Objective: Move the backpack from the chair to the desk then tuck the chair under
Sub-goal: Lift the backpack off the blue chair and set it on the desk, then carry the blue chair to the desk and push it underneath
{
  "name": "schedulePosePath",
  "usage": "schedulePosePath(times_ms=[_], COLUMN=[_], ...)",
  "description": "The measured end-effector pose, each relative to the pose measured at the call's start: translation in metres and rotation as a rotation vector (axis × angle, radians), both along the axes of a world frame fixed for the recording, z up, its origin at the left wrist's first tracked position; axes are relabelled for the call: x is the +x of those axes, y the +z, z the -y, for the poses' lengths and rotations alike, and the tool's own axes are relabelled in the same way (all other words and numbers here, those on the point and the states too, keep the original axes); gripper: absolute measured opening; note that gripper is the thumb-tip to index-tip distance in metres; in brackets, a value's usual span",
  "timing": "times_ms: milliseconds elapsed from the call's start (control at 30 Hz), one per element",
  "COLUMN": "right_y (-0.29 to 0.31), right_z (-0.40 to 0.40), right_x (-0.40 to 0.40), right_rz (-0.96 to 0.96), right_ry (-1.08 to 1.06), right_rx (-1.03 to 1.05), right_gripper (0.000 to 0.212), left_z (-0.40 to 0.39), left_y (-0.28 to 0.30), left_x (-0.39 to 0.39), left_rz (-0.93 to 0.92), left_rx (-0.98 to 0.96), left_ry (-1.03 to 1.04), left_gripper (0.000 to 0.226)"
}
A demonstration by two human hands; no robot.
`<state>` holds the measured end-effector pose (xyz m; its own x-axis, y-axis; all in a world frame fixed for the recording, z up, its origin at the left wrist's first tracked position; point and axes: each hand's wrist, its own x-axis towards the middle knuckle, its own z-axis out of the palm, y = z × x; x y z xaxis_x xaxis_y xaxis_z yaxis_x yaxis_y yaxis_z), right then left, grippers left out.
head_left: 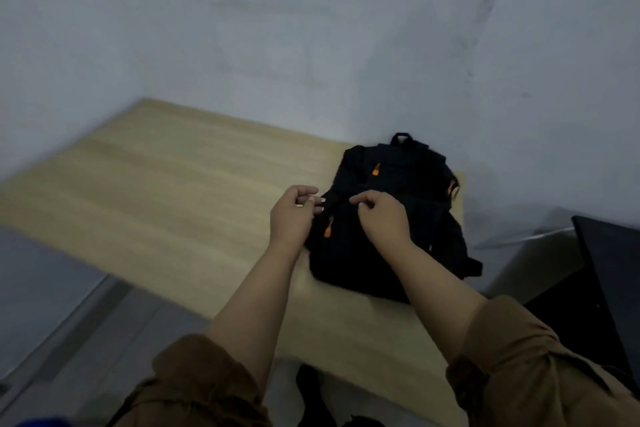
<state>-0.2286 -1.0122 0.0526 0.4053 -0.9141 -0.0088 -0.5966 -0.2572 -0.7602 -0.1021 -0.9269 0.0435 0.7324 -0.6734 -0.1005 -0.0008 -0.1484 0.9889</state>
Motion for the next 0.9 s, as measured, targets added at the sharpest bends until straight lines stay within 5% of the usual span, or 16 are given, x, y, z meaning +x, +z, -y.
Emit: schedulePosePath(times_ms=[433,900], right_y=[0.01,0.0], right_z=[-0.279,-0.665], right_x=[0.1,0.176], right_rz=[0.018,0.035], right_ry=[0.544,1.032], right_rx=[0.124,0.298], right_gripper=[0.031,0.027], left_z=[-0.337,-0.73], left_y=[0.013,0.022], left_x=[0.032,0.051], left_rz=[0.041,0.051], left_rx=[0.032,0.165], left_ry=[0.461,0.938], left_gripper=[0.023,0.025])
